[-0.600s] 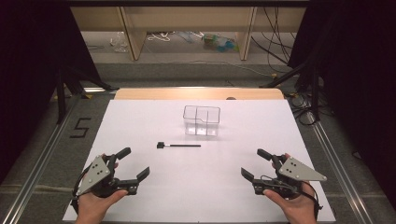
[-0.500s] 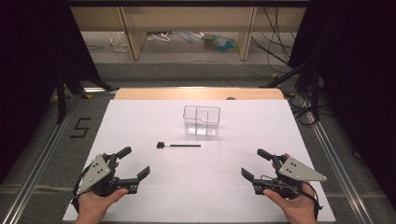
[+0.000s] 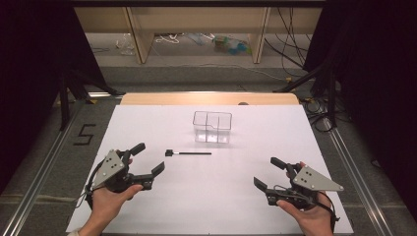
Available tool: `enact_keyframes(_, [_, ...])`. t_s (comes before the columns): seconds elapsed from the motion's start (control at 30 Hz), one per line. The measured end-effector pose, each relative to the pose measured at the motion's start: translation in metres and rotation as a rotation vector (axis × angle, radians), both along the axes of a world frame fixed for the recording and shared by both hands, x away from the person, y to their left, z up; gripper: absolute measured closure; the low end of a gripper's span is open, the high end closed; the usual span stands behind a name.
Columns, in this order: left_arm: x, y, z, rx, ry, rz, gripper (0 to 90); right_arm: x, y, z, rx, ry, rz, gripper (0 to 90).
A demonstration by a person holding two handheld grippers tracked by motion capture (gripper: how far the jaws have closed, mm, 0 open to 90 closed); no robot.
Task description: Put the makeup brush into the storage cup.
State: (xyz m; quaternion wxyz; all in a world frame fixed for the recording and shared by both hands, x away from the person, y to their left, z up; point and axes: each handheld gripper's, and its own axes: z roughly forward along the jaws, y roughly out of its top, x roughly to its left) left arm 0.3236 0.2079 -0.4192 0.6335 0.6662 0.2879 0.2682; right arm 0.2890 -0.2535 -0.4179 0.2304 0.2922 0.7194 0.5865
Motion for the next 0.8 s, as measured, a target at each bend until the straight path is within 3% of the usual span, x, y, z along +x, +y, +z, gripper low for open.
enact_keyframes(0.17, [0.013, -0.006, 0.003, 0.02, -0.01, -0.003, 9.5, 0.0, 0.0, 0.0, 0.007, 0.007, 0.006, 17.6])
enact_keyframes(0.5, [0.04, -0.017, 0.006, 0.014, 0.002, 0.005, 9.9, 0.0, 0.0, 0.0, -0.001, 0.025, 0.014, 17.6])
enact_keyframes(0.73, [0.052, -0.018, 0.005, 0.016, 0.006, 0.016, 10.4, 0.001, 0.0, -0.001, 0.009, 0.014, 0.009, 17.6])
enact_keyframes(0.77, [0.053, -0.018, 0.004, 0.01, 0.012, 0.018, 10.5, 0.002, -0.001, -0.001, 0.004, -0.007, 0.008, 17.7])
enact_keyframes(0.8, [0.056, -0.019, 0.004, 0.011, 0.009, 0.017, 10.6, 0.001, 0.0, -0.001, 0.007, 0.01, 0.009, 17.6])
